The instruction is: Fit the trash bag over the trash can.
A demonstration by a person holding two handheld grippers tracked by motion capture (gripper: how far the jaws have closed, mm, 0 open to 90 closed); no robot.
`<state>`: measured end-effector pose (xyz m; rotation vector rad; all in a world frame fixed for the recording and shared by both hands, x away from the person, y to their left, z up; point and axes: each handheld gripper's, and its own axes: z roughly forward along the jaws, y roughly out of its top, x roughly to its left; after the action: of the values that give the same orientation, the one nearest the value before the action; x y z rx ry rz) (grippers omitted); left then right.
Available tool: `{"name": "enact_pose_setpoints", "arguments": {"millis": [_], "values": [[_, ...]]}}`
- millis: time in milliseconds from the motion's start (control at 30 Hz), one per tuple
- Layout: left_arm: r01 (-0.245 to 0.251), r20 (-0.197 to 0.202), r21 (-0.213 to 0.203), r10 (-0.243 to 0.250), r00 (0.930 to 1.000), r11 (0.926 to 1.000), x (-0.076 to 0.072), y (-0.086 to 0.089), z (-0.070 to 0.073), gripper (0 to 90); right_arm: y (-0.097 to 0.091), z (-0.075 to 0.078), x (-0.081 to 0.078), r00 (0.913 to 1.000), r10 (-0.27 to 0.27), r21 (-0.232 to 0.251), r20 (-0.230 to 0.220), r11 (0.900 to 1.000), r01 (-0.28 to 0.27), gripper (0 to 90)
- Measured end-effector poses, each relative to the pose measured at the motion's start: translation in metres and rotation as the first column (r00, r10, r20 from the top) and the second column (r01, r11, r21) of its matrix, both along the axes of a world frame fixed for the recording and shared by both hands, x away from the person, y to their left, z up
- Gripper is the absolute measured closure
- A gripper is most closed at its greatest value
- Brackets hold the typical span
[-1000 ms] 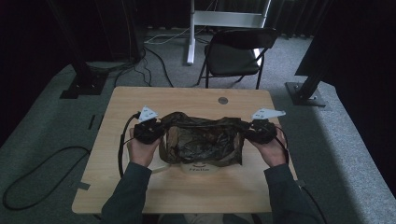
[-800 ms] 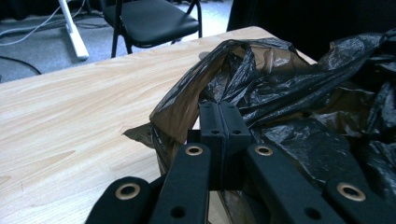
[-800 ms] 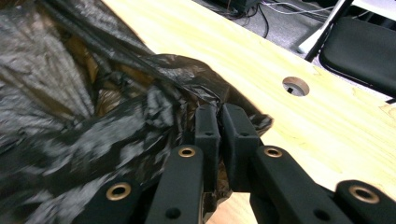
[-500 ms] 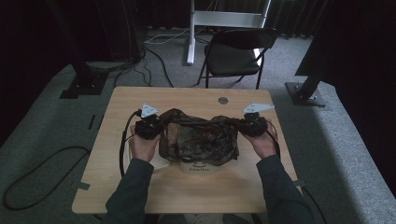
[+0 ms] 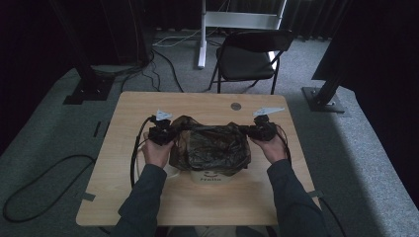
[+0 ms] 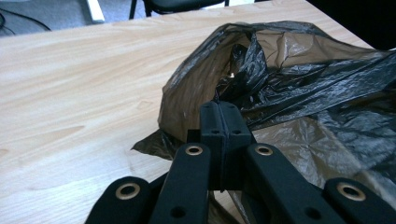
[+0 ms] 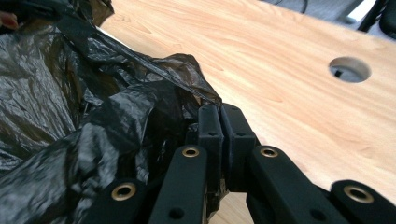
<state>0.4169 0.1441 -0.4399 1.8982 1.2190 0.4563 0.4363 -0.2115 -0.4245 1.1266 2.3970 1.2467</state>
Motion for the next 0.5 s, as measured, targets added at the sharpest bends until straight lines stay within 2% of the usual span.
{"name": "enact_pose_setpoints", "arguments": {"millis": [267,500], "values": [[-0.018,-0.055,-0.002,0.018,0.9983,0.9998,0.007,0.004,-0.016,90.0,0.001,-0.015,0.007,0.9981,-0.017,-0.030,-0.059,0.9994,0.016,88.8],[-0.023,-0.089,0.029,0.026,0.9957,0.9993,0.010,0.003,-0.022,90.0,0.002,-0.022,0.006,0.9972,-0.010,-0.052,-0.074,0.9986,0.006,88.8]]}}
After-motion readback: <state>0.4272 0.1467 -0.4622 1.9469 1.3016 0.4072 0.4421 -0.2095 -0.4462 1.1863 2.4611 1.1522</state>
